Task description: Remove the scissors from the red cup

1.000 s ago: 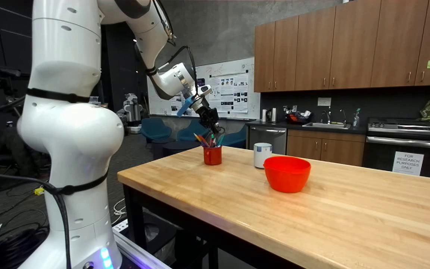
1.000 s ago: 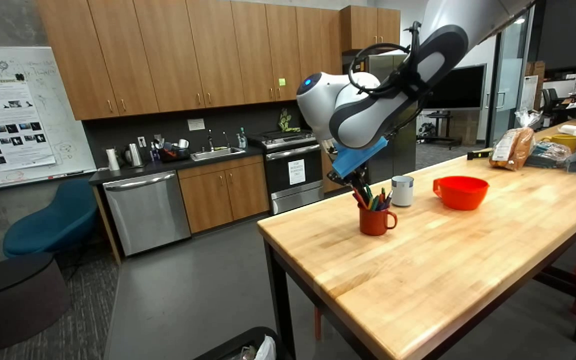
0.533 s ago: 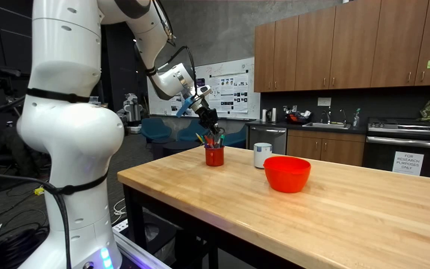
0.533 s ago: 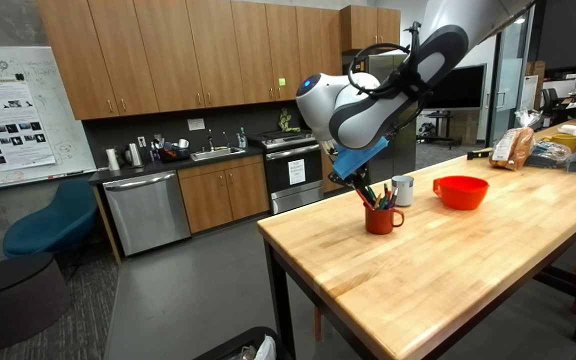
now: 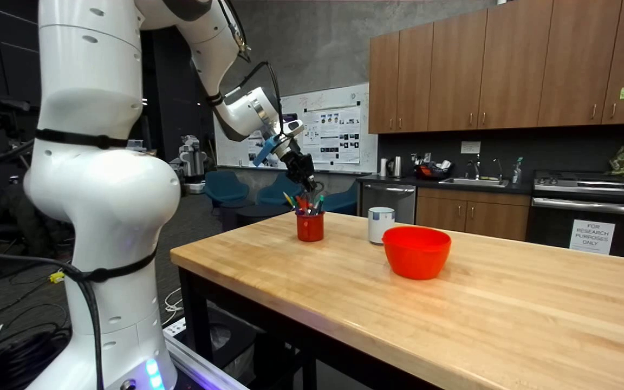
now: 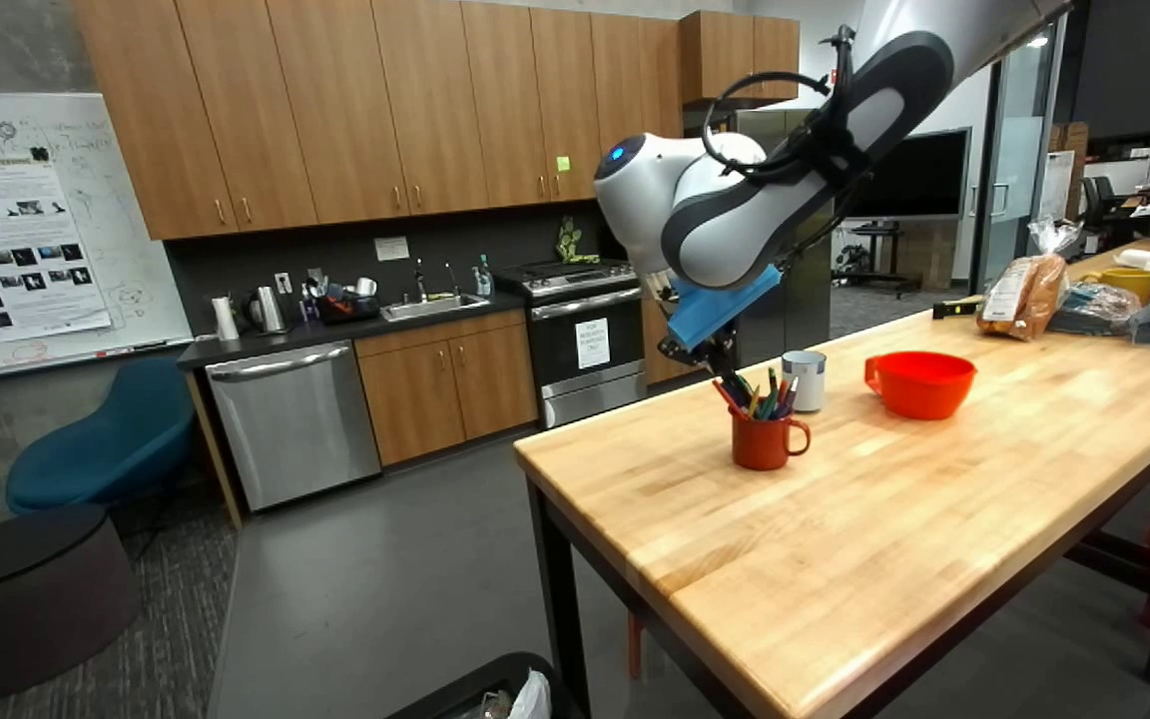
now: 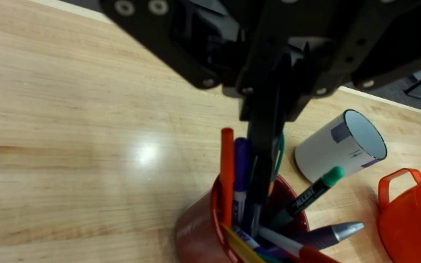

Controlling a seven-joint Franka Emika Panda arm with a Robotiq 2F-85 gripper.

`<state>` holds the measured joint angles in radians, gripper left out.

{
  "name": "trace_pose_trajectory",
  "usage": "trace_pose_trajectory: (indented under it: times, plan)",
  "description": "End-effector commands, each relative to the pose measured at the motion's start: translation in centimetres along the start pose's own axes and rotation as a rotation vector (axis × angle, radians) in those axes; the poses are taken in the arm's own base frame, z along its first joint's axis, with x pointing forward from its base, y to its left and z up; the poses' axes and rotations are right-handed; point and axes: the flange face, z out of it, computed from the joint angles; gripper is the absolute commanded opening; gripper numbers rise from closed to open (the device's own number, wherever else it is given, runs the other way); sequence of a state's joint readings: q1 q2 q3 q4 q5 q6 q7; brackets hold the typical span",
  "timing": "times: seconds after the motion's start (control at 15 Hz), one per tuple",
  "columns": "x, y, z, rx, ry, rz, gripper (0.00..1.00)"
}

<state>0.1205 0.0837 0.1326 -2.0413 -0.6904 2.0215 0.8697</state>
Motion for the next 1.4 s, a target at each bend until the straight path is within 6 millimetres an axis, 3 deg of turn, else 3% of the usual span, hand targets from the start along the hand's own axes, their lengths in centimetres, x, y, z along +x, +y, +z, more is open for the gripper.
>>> trace_pose_trajectory:
  times: [0.0,0.8,1.07,1.13,1.2,1.33]
  plan:
    - [-1.7,2.0,-2.1,0.016,-0.006,-0.030,0.06]
    - [-3.0,5.4,-7.3,0.118,0.034,-0.056,0.06]
    - [-3.4,5.7,-7.6,0.126,0.035,-0.069,0.06]
    - [-3.5,5.7,-7.4,0.126,0.032,-0.072,0.12]
    - [-3.6,5.7,-7.3,0.127,0.029,-0.074,0.05]
    - [-3.7,5.6,-7.0,0.124,0.026,-0.080,0.05]
